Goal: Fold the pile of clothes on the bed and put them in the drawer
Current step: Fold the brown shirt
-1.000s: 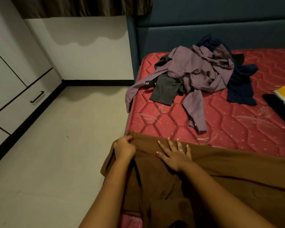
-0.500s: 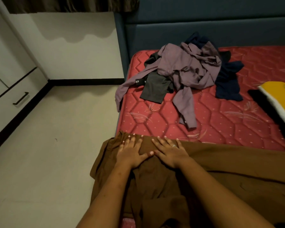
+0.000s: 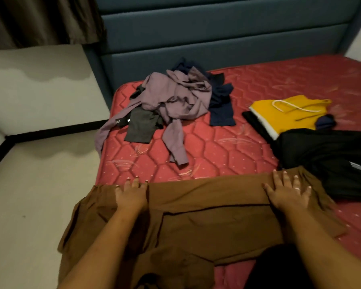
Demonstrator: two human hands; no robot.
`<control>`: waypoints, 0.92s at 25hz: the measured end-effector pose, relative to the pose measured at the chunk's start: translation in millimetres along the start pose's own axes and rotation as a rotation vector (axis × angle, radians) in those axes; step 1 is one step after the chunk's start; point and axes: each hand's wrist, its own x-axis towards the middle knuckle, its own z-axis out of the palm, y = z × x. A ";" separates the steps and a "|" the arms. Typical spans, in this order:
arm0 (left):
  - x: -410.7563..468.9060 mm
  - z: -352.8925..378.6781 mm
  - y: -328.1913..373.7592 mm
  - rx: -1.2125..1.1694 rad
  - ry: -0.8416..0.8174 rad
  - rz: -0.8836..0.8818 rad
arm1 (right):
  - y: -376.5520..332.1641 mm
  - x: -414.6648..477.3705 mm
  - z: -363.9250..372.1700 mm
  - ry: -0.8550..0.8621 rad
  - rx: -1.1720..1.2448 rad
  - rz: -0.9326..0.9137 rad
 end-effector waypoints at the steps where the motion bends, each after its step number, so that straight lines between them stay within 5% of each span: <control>1: -0.6 -3.8 29.8 -0.046 0.042 0.065 | 9.8 -1.1 -3.0 0.141 0.135 0.074; 3: -3.7 -5.9 76.4 -0.115 0.063 0.188 | 11.0 -1.4 -12.6 0.330 0.360 0.187; 6: -13.4 -3.3 140.8 -0.116 0.060 0.317 | 19.1 4.9 -18.4 0.297 0.495 0.266; 9: -22.9 1.8 177.6 -0.088 0.060 0.389 | 23.9 19.6 -11.9 0.267 0.532 0.237; 14: -32.8 20.3 198.1 -0.133 0.004 0.432 | 19.6 36.7 -18.0 0.467 0.630 0.155; 23: -33.6 27.2 190.9 -0.199 0.022 0.491 | 15.4 30.3 -12.7 0.361 0.311 0.213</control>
